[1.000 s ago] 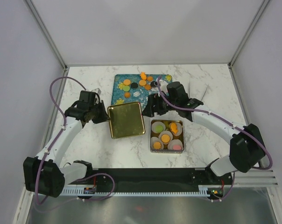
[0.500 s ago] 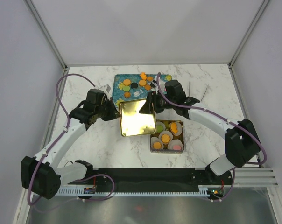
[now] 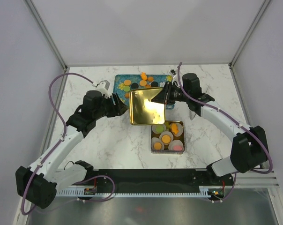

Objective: Pack the cookies

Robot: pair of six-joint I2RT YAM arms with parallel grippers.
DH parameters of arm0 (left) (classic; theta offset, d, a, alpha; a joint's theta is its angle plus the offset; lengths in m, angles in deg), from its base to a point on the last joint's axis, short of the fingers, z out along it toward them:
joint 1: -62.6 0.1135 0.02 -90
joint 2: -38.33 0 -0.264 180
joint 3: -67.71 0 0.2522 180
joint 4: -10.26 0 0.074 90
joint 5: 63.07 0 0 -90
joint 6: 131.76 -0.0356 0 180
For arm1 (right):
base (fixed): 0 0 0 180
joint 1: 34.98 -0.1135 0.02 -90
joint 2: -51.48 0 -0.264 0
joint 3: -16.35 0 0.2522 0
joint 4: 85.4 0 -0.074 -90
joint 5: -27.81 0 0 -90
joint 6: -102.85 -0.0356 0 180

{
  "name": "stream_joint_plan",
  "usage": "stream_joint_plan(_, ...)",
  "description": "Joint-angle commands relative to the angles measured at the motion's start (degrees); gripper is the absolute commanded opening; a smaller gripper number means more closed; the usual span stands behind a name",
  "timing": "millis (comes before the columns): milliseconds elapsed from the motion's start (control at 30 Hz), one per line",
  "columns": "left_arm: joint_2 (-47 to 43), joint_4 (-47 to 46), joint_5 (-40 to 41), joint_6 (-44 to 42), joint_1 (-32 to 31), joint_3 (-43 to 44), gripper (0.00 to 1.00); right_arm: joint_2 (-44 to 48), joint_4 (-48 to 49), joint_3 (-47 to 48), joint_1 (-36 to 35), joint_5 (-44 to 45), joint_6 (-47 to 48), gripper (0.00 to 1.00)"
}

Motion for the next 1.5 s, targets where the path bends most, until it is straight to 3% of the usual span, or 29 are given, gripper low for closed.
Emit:
stream_joint_plan(0, -4.8, -5.5, 6.2, -5.3, -1.5, 0.5, 0.68, 0.8, 1.1, 0.7, 2.2, -2.1, -3.7, 0.00)
stream_joint_plan(67, -7.2, -5.5, 9.8, -10.1, -4.1, 1.0, 0.76, 0.0, -0.1, 1.8, 2.8, -2.1, -4.6, 0.00)
stream_joint_plan(100, -7.8, -5.5, 12.7, -13.3, -8.2, 1.2, 0.79, -0.8, -0.5, 2.4, 2.8, -1.9, -4.8, 0.00)
stream_joint_plan(233, -8.8, -5.6, 23.7, -20.0, -21.0, 1.0, 0.80, -2.7, -2.9, 7.1, 2.8, -1.4, -5.9, 0.00)
stream_joint_plan(400, -4.9, -8.1, 47.7, -30.7, -42.8, 0.2, 0.84, -5.9, -6.5, 12.4, 3.1, -2.1, -6.2, 0.00)
stream_joint_plan(533, 1.0, -17.9, 62.0, -45.1, -51.1, -3.0, 0.87, -7.0, -8.1, 14.4, 3.7, -2.9, -6.8, 0.00)
stream_joint_plan(667, 5.2, -38.8, 66.4, -60.1, -52.6, -7.9, 0.89, -6.6, -9.6, 14.9, 4.2, -3.1, -6.6, 0.00)
stream_joint_plan(833, 8.5, -69.2, 60.8, -83.0, -52.7, -15.9, 0.92, -5.0, -10.9, 14.3, 4.3, -2.9, -6.7, 0.01)
stream_joint_plan(1467, 24.4, -100.3, 49.6, -109.9, -47.5, -17.6, 0.84, -1.7, -11.7, 13.0, 4.3, -4.8, -9.2, 0.05)
